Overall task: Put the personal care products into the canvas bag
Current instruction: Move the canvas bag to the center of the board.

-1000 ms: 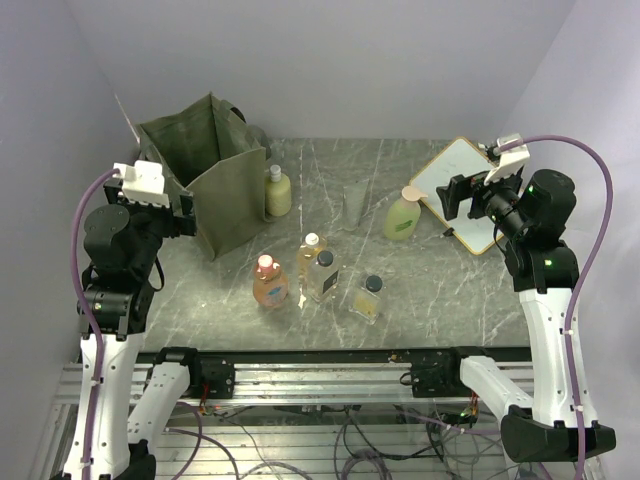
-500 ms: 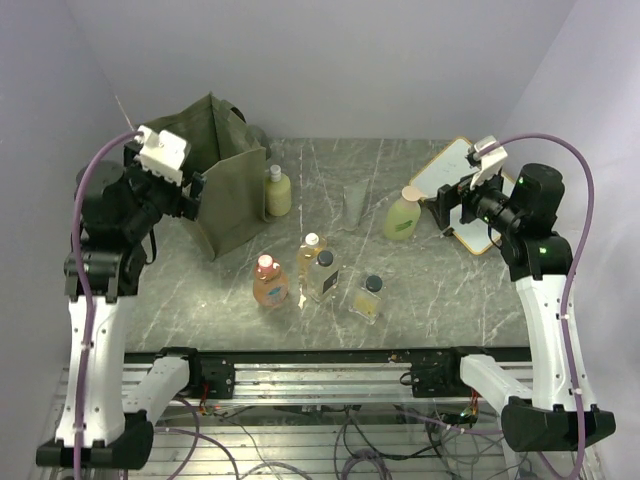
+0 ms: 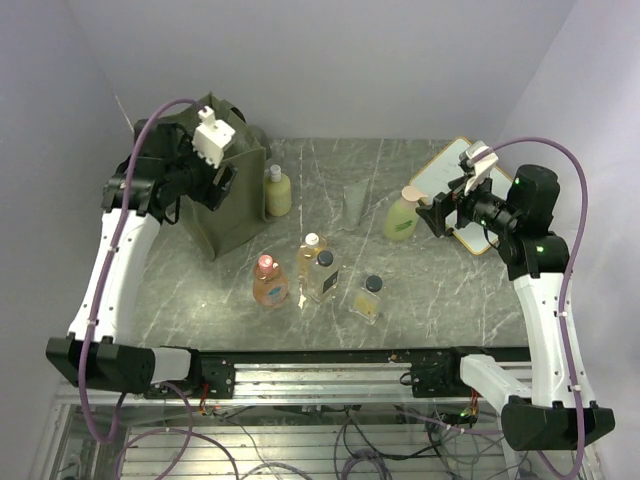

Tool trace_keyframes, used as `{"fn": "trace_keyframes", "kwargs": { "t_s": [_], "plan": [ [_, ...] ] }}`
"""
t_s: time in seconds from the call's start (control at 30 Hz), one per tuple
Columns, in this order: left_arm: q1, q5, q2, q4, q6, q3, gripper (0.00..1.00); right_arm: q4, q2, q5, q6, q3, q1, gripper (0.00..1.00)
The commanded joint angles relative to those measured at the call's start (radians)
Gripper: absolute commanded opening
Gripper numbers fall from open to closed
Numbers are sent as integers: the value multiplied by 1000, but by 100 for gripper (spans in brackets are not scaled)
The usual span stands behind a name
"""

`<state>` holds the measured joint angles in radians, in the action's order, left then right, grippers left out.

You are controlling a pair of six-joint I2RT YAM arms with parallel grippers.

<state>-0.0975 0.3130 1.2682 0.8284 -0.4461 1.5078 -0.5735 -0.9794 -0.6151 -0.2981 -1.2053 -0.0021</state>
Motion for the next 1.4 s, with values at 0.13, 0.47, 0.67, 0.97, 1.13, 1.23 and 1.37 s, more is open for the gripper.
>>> {"fn": "trace_keyframes", "kwargs": {
  "t_s": [0.13,0.47,0.67,0.97,1.13,1.23,1.37],
  "plan": [
    [-146,-117,164,70,-70,100,71,2,-10,-52,-15,47,-4,100],
    [-174,-86,241,241,-197,205,8,-63,-45,-52,-73,62,2,100],
    [-174,-77,192,465,-387,226,7,-77,-72,-62,-85,50,12,100],
    [-174,-9,146,622,-513,195,7,-76,-94,-81,-87,48,44,100],
    [-173,10,148,650,-526,206,7,-101,-99,-71,-103,33,65,100],
    [-174,7,129,623,-511,198,8,-103,-98,-57,-111,33,81,100],
    [-174,-24,83,522,-438,145,11,-102,-106,-22,-118,33,115,100]
  ]
}}
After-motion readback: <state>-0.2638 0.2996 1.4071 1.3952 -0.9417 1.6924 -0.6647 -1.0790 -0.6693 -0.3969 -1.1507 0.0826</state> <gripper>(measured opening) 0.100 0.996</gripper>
